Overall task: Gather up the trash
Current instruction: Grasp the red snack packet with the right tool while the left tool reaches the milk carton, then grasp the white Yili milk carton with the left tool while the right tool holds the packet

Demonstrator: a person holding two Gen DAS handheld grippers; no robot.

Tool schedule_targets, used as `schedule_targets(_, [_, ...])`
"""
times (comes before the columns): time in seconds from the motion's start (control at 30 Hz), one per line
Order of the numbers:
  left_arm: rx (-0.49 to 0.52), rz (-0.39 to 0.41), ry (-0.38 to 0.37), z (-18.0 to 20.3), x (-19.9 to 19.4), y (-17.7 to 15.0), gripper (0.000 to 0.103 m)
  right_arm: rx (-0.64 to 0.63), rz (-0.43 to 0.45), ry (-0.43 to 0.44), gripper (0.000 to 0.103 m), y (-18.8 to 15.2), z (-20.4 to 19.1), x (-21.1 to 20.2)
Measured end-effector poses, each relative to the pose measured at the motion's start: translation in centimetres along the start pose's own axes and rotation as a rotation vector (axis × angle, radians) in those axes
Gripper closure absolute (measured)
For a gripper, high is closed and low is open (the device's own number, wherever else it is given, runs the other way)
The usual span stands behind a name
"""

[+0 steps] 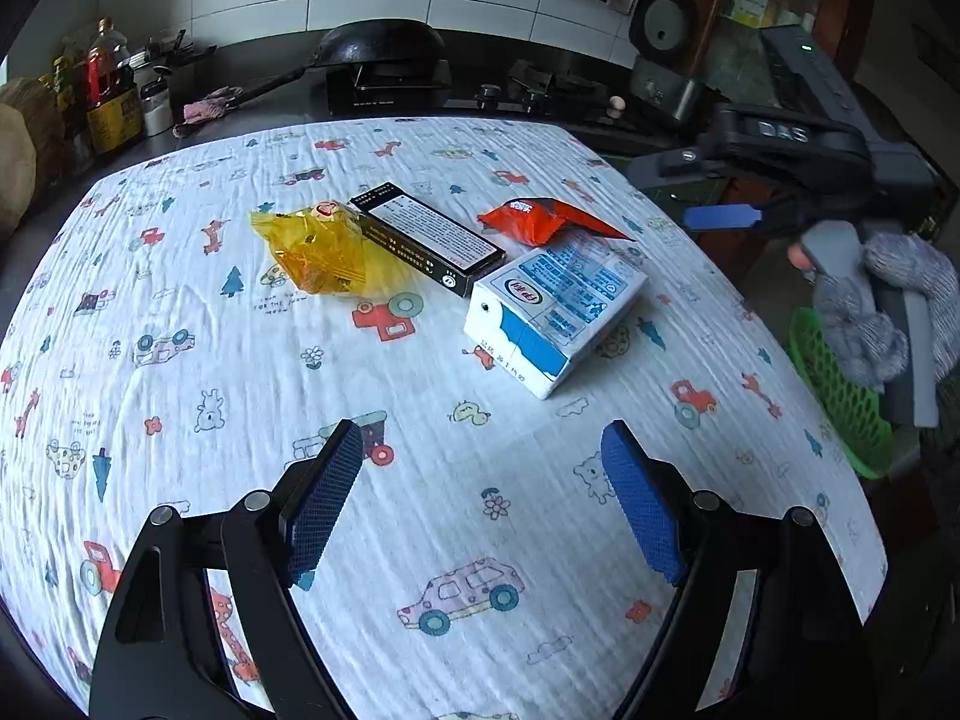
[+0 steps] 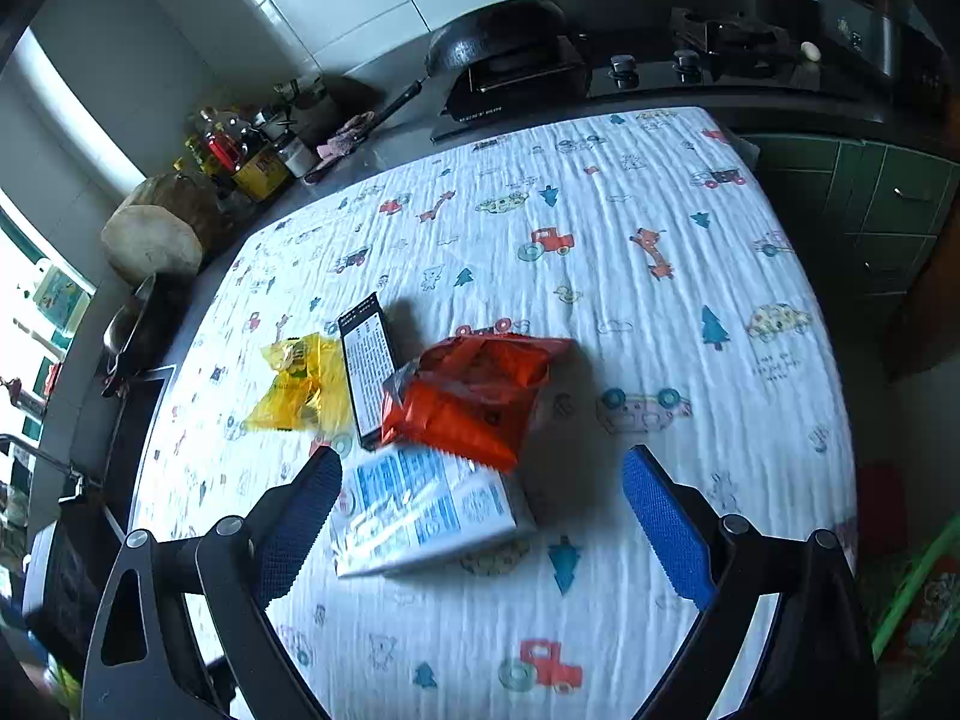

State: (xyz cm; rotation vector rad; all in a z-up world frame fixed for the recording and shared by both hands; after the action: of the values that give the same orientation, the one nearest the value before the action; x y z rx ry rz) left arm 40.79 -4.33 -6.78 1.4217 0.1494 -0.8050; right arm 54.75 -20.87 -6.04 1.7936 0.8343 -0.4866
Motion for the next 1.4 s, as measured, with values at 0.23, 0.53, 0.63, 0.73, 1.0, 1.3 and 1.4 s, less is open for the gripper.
schedule_targets(0.23, [0.004, -0.005, -0.005, -0.9, 0.4, 0.0, 0.022, 0.094, -0.126, -0.039, 0.012, 0.4, 0.5, 6.2])
schedule_targets(0.53, [0.030, -0.006, -0.024, -0.9, 1.5, 0.5, 0.022, 0.054, -0.208, -0.078, 0.024, -0.8, 0.5, 9.6])
schedule_targets(0.63, [0.061, -0.007, -0.036, -0.2, 2.0, 0.9, 0.022, 0.068, -0.201, -0.072, 0.034, -0.8, 0.9, 9.2])
schedule_targets(0.73, [0.081, -0.006, -0.050, 0.5, 2.6, 1.4, 0.022, 0.097, -0.190, -0.047, 0.040, -0.6, 1.4, 8.5])
schedule_targets(1.0, [0.185, -0.014, -0.104, 3.2, 5.2, 2.8, 0.022, 0.178, -0.090, 0.012, 0.040, 1.0, 3.7, 4.4])
schedule_targets(1.3, [0.385, -0.043, -0.181, 6.9, 8.8, 3.0, 0.021, 0.181, -0.016, 0.004, 0.040, 0.7, 7.8, -2.1])
schedule_targets(1.4, [0.405, -0.052, -0.207, 7.1, 9.6, 3.3, 0.021, 0.177, 0.007, -0.008, 0.040, 0.3, 8.9, -4.0])
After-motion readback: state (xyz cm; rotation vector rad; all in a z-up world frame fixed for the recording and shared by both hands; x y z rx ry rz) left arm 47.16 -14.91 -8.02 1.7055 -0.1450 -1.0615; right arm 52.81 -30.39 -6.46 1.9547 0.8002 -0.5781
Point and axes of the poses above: each gripper's, at about its wrist camera, not at the fingertips, and x roughly the way its jaws point, z to its right, y to its top, the point moved 10 cm from there along x, roughly the way its jaws point, and after that the axes turned 15 degrees about z, right-handed, at the moved point
